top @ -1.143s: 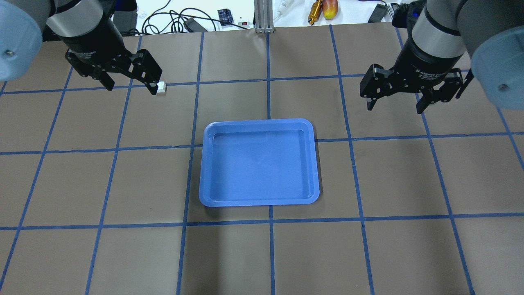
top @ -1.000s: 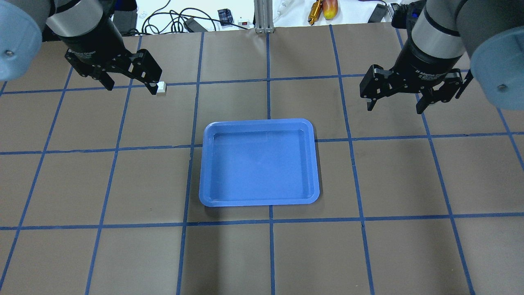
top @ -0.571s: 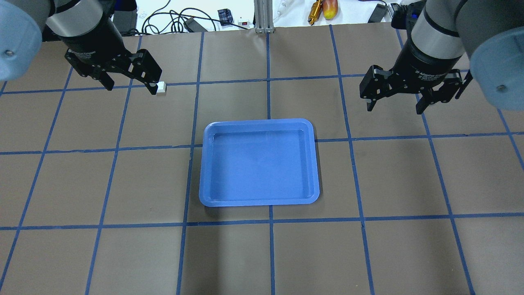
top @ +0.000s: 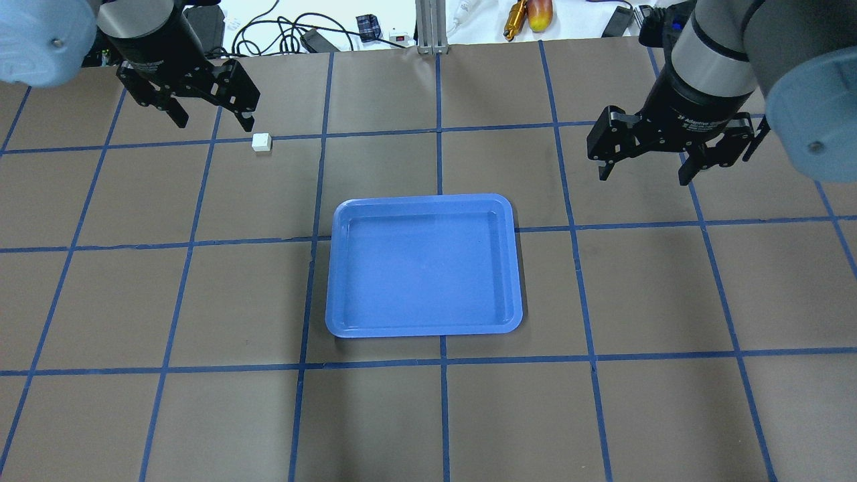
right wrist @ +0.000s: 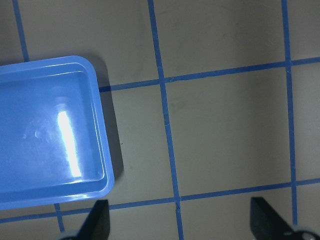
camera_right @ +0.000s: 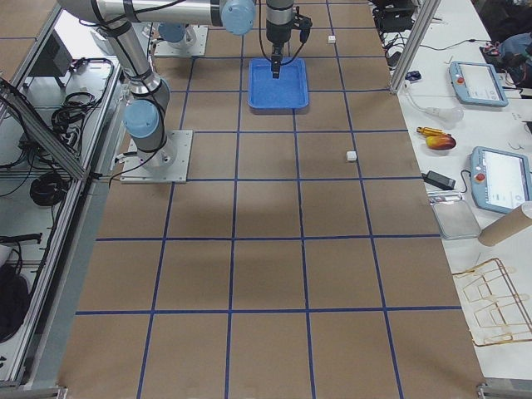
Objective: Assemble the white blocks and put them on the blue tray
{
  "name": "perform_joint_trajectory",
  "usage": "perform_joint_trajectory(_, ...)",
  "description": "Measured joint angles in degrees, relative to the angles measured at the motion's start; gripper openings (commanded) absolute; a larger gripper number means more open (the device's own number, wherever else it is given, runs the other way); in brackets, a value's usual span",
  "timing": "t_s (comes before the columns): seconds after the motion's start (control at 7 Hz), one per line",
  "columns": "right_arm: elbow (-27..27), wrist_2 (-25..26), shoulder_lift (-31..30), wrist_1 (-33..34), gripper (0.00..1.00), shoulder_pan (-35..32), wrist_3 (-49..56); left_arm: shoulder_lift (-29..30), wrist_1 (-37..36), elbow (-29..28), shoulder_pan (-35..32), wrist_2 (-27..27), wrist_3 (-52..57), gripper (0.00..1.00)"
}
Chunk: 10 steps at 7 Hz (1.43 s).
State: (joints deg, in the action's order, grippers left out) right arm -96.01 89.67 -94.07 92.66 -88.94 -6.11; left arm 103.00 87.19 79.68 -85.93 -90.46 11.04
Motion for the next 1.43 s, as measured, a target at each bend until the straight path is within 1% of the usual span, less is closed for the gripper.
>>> perform_joint_trajectory(0.14,0.0,0.0,0.4,0.3,1.0,0.2,1.4,4.1,-2.3,-2.1,0.1,0.0,0.1,1.0)
perform_joint_trajectory(0.29,0.1,-0.2,1.1,0.5,1.0,1.0,6.4,8.0,-5.0,-3.8,0.2,-0.1,0.2,1.0)
perform_joint_trajectory(0.57,0.4,-1.2,4.2,3.1,1.0,5.8,24.1,15.3,-7.9,-8.0,0.8,-0.4,0.9,1.0)
perform_joint_trajectory(0.86,1.4,-6.9,9.3,8.4,1.0,13.8,43.3,22.0,-12.9,-10.1,2.9,-0.8,2.7,1.0)
perform_joint_trajectory(1.0,2.1,-8.9,12.5,11.3,1.0,16.5,51.3,24.9,-16.2,-10.5,3.6,-2.0,3.3,1.0)
perform_joint_trajectory(1.29,4.6,-9.9,19.1,15.0,1.0,19.0,60.6,29.5,-21.7,-10.7,3.9,-4.4,3.8,0.98)
perform_joint_trajectory(1.43,6.4,-10.0,21.9,16.0,1.0,19.5,65.3,30.9,-22.6,-10.7,4.0,-4.8,3.7,0.98)
